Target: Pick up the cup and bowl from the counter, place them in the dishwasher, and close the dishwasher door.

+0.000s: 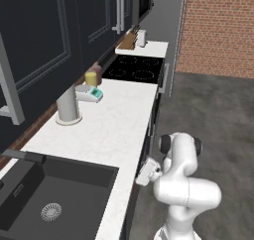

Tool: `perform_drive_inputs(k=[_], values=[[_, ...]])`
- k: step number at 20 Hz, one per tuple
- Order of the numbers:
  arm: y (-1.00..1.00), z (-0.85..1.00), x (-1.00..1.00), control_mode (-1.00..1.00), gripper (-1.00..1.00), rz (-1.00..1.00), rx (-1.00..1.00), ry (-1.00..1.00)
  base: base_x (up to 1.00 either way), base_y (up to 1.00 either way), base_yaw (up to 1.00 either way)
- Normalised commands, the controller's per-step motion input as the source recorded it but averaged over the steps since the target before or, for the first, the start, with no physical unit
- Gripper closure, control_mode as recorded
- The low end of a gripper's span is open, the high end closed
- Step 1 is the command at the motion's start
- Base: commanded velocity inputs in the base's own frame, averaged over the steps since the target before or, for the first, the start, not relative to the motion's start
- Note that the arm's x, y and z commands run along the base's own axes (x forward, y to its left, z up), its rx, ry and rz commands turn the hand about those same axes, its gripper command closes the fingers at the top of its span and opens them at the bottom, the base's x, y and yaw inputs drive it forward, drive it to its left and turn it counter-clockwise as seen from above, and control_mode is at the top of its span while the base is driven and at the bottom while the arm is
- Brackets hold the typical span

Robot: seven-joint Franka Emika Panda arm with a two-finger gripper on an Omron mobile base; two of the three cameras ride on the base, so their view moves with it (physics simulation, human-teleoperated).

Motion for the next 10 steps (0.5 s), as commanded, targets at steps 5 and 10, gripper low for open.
perform_drive_inputs(k=[5, 10], values=[[0.87, 0.0, 0.01, -1.0, -1.0, -0.18, -0.13, 0.0, 0.0, 0.0, 0.0], [0.85, 0.0, 0.04, -1.0, -1.0, -0.23, -0.15, 0.0, 0.0, 0.0, 0.0]])
